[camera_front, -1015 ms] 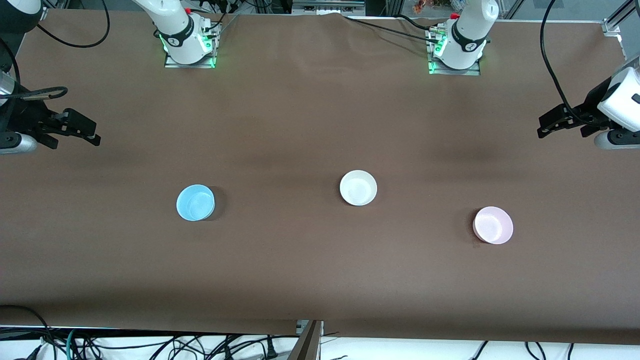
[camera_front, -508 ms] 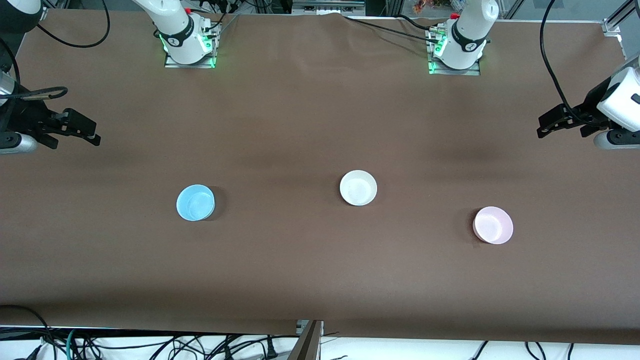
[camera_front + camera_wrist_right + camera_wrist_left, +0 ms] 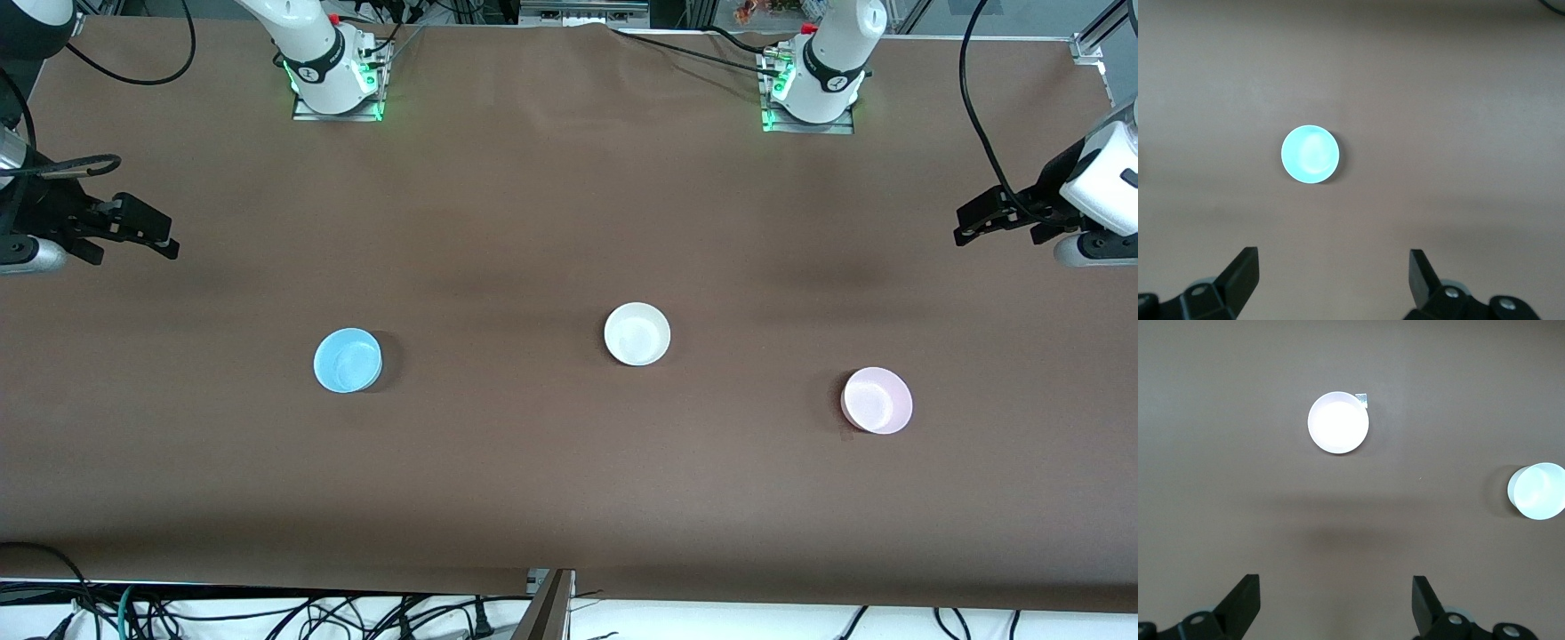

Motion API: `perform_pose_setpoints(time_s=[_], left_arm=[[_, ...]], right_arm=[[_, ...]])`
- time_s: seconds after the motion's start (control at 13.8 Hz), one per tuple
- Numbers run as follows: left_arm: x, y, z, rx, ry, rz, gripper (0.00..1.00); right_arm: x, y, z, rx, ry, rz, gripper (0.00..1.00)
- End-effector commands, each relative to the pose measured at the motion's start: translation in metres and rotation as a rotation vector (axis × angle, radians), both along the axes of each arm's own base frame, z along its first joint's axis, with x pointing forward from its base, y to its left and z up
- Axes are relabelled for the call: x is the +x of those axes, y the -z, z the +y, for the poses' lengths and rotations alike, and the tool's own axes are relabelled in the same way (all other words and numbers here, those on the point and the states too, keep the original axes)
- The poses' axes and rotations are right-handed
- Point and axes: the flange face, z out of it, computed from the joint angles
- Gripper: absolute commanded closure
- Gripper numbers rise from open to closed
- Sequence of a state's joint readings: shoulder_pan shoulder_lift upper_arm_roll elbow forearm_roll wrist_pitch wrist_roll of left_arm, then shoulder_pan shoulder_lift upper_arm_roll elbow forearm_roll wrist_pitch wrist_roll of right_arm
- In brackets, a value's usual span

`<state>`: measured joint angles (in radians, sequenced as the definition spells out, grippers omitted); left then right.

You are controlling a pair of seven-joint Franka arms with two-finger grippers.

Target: Stack pink and blue bowls on white bowl

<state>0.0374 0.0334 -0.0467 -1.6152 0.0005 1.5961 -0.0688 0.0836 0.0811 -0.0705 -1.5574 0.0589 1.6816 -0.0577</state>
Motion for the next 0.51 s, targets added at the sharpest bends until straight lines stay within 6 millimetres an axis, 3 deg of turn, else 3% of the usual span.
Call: perform_pose_setpoints(time_s=[0.0,0.22,0.44], left_arm=[[0.005,-0.003,0.000,-0.009,0.018,0.006,0.00],[0.005,-0.003,-0.002,-0.008,0.016,0.007,0.00],[0.010,0.011,0.001,-0.009,0.010,0.033,0.00]], right_arm=[[0.000,-0.004,0.000,-0.008,-0.001,0.003,0.01],[0.000,-0.004,0.000,-0.007,-0.001,0.003,0.01],[0.000,-0.003,0.000,-0.007,-0.001,0.005,0.01]])
